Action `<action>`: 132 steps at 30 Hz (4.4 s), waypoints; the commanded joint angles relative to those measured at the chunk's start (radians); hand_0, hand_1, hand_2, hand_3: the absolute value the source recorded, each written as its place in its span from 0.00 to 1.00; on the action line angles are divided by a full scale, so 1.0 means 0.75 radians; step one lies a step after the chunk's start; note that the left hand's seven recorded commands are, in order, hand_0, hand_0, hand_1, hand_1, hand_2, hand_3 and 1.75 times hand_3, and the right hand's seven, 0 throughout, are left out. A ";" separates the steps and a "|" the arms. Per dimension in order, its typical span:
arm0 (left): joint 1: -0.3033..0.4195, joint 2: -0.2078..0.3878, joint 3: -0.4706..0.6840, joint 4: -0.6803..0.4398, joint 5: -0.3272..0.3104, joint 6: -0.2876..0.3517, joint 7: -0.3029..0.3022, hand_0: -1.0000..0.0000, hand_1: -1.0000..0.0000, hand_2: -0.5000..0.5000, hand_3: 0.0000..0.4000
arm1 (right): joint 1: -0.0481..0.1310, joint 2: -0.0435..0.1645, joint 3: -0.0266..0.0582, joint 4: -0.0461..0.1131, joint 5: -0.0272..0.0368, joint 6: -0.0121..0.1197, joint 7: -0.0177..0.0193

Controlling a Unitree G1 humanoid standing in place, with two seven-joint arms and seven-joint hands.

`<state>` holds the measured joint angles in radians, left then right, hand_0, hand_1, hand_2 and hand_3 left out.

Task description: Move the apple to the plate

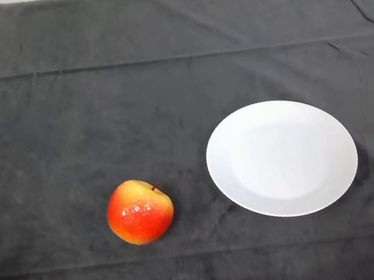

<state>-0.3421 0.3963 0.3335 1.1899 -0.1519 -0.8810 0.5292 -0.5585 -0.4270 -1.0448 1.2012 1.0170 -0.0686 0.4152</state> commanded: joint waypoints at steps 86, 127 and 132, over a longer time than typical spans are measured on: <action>0.120 -0.059 -0.959 -1.166 0.344 0.861 -0.192 1.00 1.00 0.50 0.00 | 0.017 0.015 -0.012 -0.064 0.0115 0.001 -0.0138; -0.230 -0.127 -0.965 -0.939 0.441 0.896 -0.151 0.00 0.00 0.50 1.00 | 0.018 0.016 -0.011 -0.066 0.0134 0.002 -0.0160; -0.301 -0.188 -1.035 -0.861 0.460 0.862 -0.103 0.00 0.00 0.50 1.00 | 0.017 0.015 -0.011 -0.064 0.0138 0.002 -0.0151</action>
<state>-0.5138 0.2557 -0.4279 0.5235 0.1757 -0.2149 0.4454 -0.5585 -0.4270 -1.0446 1.1954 1.0170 -0.0687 0.4142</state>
